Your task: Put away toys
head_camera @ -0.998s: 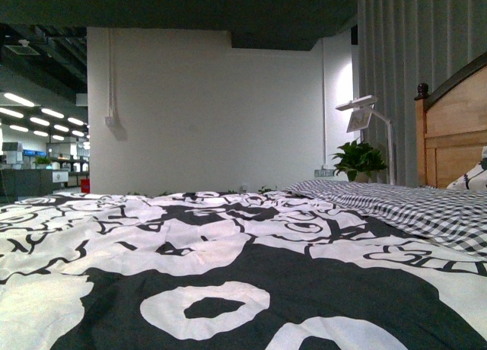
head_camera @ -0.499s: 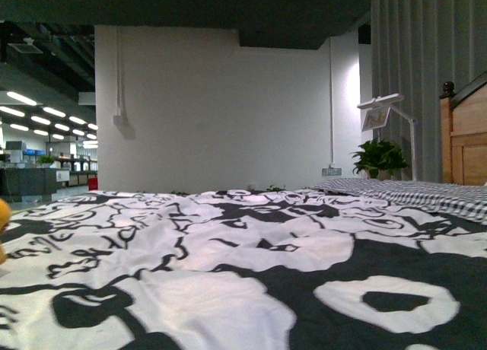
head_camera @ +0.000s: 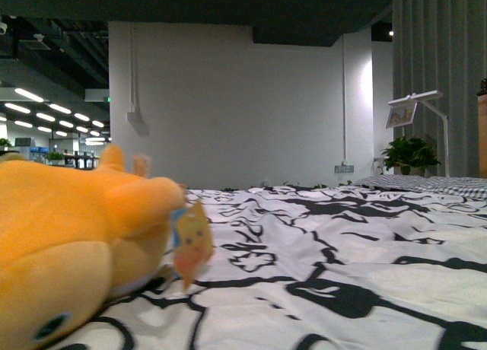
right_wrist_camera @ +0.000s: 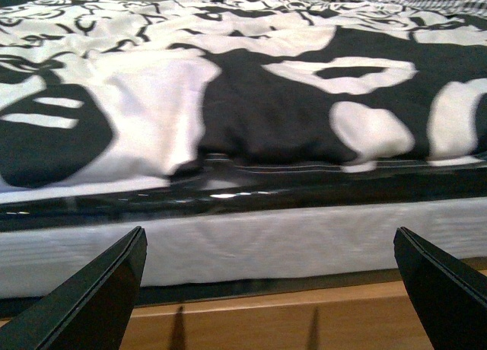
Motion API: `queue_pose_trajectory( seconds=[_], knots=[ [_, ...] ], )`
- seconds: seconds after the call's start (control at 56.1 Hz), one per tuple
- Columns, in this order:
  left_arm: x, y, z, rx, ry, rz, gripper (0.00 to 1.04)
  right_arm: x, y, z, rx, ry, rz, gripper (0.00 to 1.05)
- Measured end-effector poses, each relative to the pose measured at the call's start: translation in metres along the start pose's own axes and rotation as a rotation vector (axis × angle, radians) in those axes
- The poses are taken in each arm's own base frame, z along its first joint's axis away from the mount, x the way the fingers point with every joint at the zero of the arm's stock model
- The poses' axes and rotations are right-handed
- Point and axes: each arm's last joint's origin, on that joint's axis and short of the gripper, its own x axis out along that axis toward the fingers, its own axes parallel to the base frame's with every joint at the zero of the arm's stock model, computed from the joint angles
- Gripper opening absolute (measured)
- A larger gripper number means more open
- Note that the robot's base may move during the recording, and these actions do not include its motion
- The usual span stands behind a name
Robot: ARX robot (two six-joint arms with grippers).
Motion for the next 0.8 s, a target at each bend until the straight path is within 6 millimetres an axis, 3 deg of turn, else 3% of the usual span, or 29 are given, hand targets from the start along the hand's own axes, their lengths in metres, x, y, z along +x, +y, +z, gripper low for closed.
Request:
queue_pose_trajectory(
  seconds=[0.802],
  knots=[
    [0.0,0.0004,0.0001,0.0,-0.001,0.014,0.98,0.0,0.0,0.0,0.0,0.0,0.003,0.98]
  ],
)
